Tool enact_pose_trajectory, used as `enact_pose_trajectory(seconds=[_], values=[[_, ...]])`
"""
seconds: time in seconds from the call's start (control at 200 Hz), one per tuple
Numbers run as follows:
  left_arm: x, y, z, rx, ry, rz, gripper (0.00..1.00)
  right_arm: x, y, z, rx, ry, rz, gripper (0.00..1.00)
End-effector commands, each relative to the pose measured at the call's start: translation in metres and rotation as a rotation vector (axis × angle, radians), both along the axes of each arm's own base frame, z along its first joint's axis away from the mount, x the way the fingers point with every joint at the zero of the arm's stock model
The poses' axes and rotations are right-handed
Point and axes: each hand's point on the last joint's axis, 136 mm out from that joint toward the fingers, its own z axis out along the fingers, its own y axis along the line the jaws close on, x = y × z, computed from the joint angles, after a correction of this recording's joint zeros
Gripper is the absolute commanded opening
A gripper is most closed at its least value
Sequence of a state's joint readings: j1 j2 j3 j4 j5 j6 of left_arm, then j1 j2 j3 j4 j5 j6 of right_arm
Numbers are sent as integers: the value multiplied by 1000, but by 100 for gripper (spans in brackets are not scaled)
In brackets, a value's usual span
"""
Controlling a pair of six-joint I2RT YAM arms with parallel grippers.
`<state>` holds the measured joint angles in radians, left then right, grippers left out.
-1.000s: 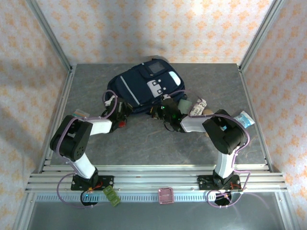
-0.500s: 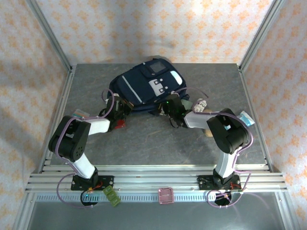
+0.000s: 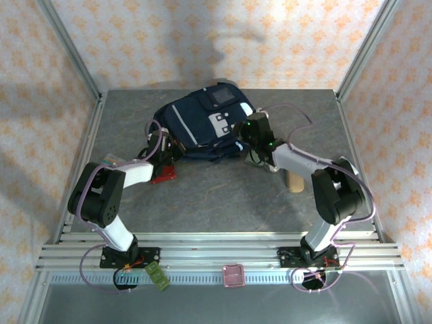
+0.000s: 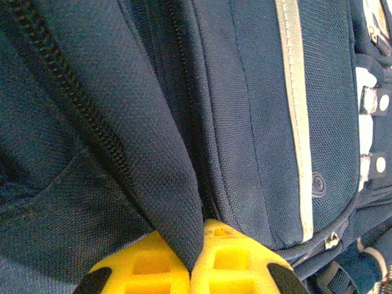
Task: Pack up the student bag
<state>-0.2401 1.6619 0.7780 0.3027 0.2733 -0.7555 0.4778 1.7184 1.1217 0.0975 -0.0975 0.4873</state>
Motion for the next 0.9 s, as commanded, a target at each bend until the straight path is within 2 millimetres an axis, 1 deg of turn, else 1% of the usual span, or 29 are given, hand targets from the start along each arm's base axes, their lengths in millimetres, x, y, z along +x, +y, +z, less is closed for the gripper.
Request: enact_pose_trajectory(seconds=[0.0, 0.09, 0.155, 0.21, 0.245, 0.315, 0.46, 0.566, 0.646, 0.696, 0.751, 0.821, 0.896], values=[[14, -13, 32, 87, -93, -131, 0, 10, -4, -38, -104, 105, 15, 43], [20, -22, 40, 121, -105, -214, 0, 25, -3, -57, -155, 157, 10, 38], [24, -22, 44, 158, -104, -236, 0, 33, -2, -73, -192, 199, 16, 32], [28, -18, 47, 189, -117, -235, 0, 33, 4, -90, -202, 246, 44, 28], [31, -15, 50, 197, -124, -225, 0, 30, 7, -99, -198, 277, 57, 23], [38, -8, 50, 195, -124, -208, 0, 15, 16, -114, -171, 322, 95, 20], [53, 8, 47, 203, -118, -171, 0, -34, 34, -136, -172, 380, 158, 17], [62, 14, 45, 216, -107, -162, 0, -68, 47, -141, -160, 407, 198, 17], [67, 16, 45, 233, -107, -156, 0, -91, 58, -142, -106, 424, 219, 17], [69, 16, 44, 232, -104, -154, 5, -102, 65, -141, -80, 426, 233, 16], [70, 14, 44, 224, -103, -156, 12, -106, 66, -142, -81, 422, 227, 17], [70, 14, 44, 215, -104, -151, 25, -103, 69, -137, -64, 414, 221, 22], [67, 13, 52, 197, -119, -145, 38, -95, 76, -123, -47, 385, 229, 28]])
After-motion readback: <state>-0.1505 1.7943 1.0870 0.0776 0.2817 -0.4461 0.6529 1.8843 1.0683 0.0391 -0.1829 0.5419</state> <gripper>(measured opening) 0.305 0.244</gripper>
